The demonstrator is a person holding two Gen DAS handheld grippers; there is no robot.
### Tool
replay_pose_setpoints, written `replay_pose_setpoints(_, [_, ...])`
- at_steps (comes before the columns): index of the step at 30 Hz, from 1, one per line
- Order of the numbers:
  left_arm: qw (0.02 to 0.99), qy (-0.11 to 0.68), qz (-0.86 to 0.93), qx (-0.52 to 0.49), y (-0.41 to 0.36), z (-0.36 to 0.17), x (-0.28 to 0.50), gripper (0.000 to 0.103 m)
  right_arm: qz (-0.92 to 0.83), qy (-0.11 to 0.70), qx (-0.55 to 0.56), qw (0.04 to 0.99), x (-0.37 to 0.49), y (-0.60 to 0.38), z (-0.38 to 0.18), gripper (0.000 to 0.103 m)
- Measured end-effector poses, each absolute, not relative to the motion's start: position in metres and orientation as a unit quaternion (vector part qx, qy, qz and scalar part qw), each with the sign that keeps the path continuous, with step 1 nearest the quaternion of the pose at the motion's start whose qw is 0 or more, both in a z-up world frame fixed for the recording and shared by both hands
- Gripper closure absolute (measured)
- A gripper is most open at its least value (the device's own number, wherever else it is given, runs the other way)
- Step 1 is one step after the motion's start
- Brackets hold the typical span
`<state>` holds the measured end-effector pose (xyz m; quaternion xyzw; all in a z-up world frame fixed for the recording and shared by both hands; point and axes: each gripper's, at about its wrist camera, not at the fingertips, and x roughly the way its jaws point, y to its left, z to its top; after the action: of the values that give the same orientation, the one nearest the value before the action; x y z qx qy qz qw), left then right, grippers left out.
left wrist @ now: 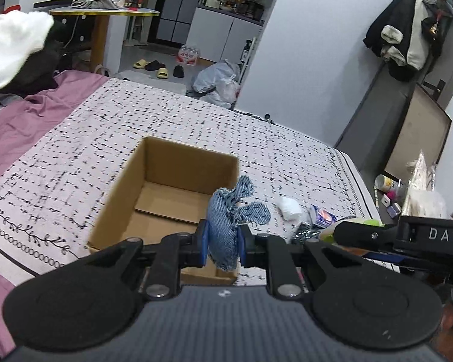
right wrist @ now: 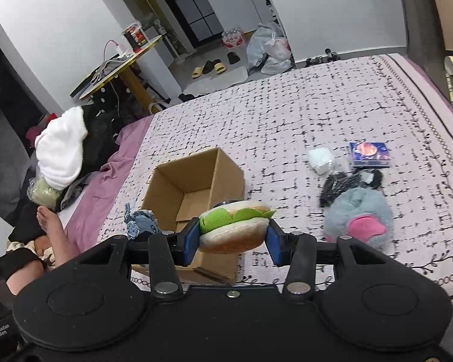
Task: Organize soft objects
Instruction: 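Carry the blue plush and hamburger plush over the cardboard box with both tools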
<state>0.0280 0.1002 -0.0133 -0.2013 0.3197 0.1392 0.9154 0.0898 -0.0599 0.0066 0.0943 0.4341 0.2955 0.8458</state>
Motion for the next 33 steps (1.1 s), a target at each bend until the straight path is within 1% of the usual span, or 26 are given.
replay_pose_setpoints(11, [0.904,0.337,0.15,-0.216,0.135,-0.026,0.038,0.085,0.319,0.431,0.088,0.84,0.093,-0.023,0.002,0.058])
replay_pose_setpoints(26, [0.867,0.384,0.193,-0.253,0.169,-0.07,0.054,0.085,0.346,0.454,0.071,0.818,0.1,0.021,-0.02,0.058])
replay_pose_setpoints(32, [0.868,0.373,0.199,-0.26,0.171,-0.07,0.05,0.084,0.348,0.461,0.071,0.813,0.106,0.029,-0.026,0.058])
replay_pose_setpoints(33, [0.867,0.372,0.201,-0.263,0.171,-0.069,0.05,0.082,0.347,0.46,0.07,0.814,0.106,0.03,-0.027,0.058])
